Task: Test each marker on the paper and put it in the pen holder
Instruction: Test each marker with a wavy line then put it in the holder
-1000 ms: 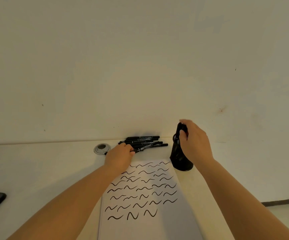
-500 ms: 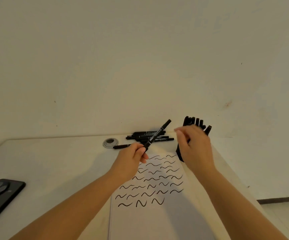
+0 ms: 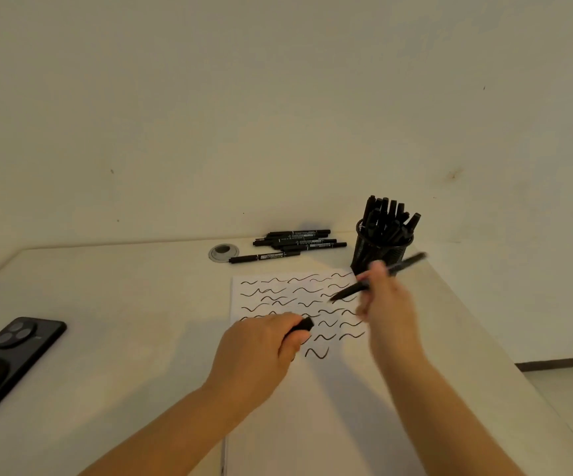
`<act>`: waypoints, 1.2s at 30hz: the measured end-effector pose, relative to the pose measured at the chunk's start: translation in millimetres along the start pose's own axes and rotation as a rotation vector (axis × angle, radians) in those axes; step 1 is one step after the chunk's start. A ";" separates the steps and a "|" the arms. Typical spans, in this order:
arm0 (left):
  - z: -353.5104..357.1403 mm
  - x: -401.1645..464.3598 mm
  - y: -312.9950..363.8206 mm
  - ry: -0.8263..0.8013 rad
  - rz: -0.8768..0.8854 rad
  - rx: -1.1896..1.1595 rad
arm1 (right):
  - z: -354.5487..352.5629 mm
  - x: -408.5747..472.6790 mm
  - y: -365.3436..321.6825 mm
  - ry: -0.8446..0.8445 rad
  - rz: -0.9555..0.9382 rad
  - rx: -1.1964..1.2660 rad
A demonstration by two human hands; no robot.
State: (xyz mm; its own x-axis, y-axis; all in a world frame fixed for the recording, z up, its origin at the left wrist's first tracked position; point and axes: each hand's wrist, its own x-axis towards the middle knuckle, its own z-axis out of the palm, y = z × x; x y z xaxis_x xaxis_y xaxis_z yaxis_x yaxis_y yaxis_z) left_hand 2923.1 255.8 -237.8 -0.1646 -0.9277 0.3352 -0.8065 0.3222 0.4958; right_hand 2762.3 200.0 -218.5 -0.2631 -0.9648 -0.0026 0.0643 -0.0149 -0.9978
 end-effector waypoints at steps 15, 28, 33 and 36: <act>10.6 -17.4 -28.4 -0.104 -0.092 -0.063 | -44.1 -0.6 48.3 -0.174 -0.161 -0.327; 9.2 -16.7 -29.7 -0.087 -0.106 -0.159 | -46.5 -2.2 42.6 -0.035 -0.290 -0.417; 7.8 -17.5 -27.7 -0.064 -0.096 -0.210 | -39.8 -6.3 23.9 -0.078 -0.274 -0.230; 7.1 -17.0 -27.3 -0.048 -0.106 -0.239 | -29.2 -10.6 8.9 -0.130 -0.220 -0.089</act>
State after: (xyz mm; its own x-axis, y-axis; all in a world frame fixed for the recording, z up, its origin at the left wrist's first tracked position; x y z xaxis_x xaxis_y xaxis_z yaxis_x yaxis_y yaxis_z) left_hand 2943.9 261.5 -262.7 -0.1180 -0.9645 0.2361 -0.6647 0.2533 0.7028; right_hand 2737.5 217.8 -229.3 -0.1348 -0.9667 0.2176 -0.0667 -0.2103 -0.9754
